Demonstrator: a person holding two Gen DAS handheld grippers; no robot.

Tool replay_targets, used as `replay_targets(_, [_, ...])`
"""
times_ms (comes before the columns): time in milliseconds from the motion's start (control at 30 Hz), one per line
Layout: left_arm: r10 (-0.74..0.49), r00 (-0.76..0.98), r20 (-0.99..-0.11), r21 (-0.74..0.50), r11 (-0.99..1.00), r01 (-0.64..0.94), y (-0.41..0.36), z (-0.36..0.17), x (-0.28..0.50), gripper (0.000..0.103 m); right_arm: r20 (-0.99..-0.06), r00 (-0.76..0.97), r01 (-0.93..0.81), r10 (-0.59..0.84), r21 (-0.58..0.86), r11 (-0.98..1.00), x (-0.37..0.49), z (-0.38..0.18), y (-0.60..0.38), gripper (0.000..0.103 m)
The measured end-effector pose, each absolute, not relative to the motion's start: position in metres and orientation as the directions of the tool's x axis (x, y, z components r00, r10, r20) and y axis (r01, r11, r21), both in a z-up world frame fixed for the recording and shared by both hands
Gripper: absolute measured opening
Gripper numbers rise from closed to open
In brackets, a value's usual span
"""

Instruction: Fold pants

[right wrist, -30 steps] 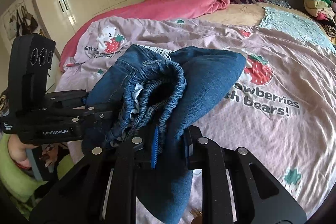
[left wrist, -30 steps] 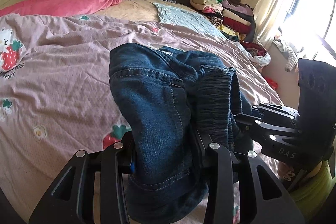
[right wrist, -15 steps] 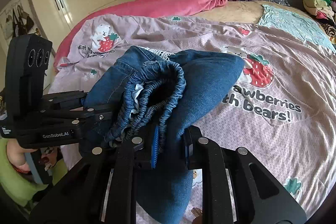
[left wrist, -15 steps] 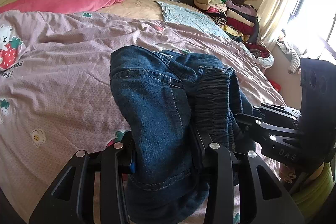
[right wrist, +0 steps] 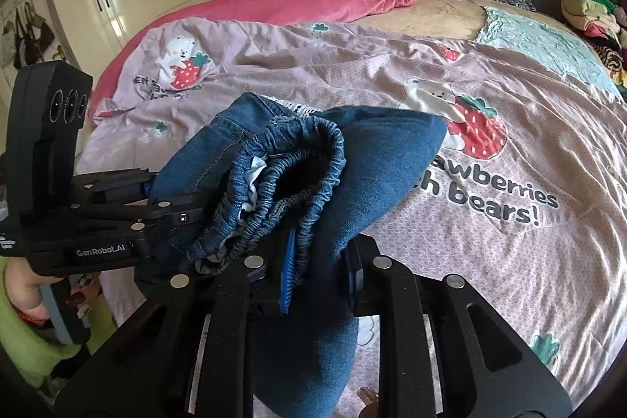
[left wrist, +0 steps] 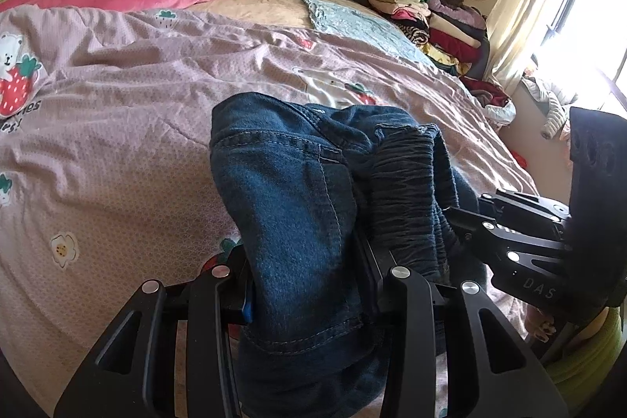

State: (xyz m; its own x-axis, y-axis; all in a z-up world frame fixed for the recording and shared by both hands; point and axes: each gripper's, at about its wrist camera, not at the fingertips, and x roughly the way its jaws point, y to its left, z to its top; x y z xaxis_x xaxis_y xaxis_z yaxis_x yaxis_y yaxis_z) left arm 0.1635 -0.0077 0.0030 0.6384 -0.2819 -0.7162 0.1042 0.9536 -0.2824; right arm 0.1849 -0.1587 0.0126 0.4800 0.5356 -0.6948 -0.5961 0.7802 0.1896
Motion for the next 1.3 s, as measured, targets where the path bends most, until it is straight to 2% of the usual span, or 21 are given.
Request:
replay_targets(233, [-0.272, 0.618, -0.737, -0.279, 0.956, 0.088, -0.005, -0.010, 0.170, 0.039, -0.723, 0.482, -0.564, 0.495, 0.176, 0.807, 0.189, -0.001, -0.161, 0.018])
replay_targets(533, [-0.260, 0.597, -0.759, -0.269, 0.960, 0.077, -0.003, -0.024, 0.175, 0.046, -0.761, 0.465, -0.517, 0.453, 0.182, 0.836, 0.196, -0.018, -0.167, 0.027])
replay_targets(867, [-0.266, 0.595, -0.759, -0.277, 0.958, 0.075, -0.001, -0.026, 0.174, 0.048, -0.762, 0.466, -0.510, 0.449, 0.183, 0.840, 0.197, -0.017, -0.168, 0.032])
replay_targets(1000, [-0.269, 0.600, -0.753, -0.279, 0.957, 0.078, -0.002, -0.023, 0.171, 0.053, -0.757, 0.476, -0.507, 0.448, 0.181, 0.843, 0.195, -0.013, -0.171, 0.039])
replay_targets(1167, [-0.268, 0.607, -0.748, -0.283, 0.956, 0.074, -0.001, -0.018, 0.168, 0.059, -0.749, 0.496, -0.495, 0.439, 0.172, 0.852, 0.192, -0.008, -0.175, 0.053])
replay_targets(1300, [-0.258, 0.619, -0.742, -0.275, 0.959, 0.069, 0.001, -0.013, 0.165, 0.068, -0.748, 0.503, -0.484, 0.433, 0.171, 0.858, 0.191, -0.006, -0.179, 0.063])
